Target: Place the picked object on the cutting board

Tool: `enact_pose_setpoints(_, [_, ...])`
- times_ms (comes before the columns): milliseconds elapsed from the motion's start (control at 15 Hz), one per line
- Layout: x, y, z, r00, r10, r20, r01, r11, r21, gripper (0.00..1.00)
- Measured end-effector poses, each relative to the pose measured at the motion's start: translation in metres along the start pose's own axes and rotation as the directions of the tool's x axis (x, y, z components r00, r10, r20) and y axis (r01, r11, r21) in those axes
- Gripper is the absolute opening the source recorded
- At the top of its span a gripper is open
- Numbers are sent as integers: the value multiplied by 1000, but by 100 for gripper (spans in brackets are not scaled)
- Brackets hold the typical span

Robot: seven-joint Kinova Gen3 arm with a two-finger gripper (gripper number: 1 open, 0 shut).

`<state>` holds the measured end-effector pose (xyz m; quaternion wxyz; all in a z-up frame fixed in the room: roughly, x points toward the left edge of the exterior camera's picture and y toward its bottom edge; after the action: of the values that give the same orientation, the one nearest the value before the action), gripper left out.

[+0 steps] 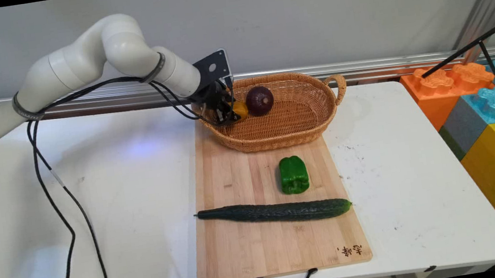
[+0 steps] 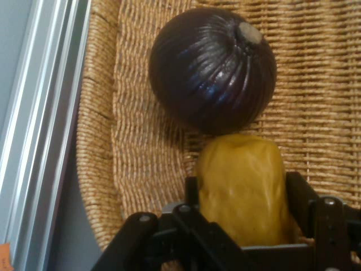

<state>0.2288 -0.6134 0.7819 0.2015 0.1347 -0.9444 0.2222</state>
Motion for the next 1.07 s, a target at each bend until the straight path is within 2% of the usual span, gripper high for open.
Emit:
enact_pose_setpoints(133, [4,3,-4,1000,3,-1,-3,1000,9,0])
enact_pose_setpoints(333, [15,8,-16,1000,14,0,-14,999,44,0])
enact_pose_setpoints(467, [24,11,-26,1000,25,3,-25,996,80,0])
enact_pose_setpoints(667, [46,15,-51,999,42,19,-44,986,159,0])
enact_pose_setpoints(800, [60,22,-65,999,45,26,-49,981,185,0])
enact_pose_setpoints(933, [72,33,-77,999,43,28,-48,982,181,0])
enact_pose_setpoints(1067, [84,49,-90,999,41,28,-45,988,145,0])
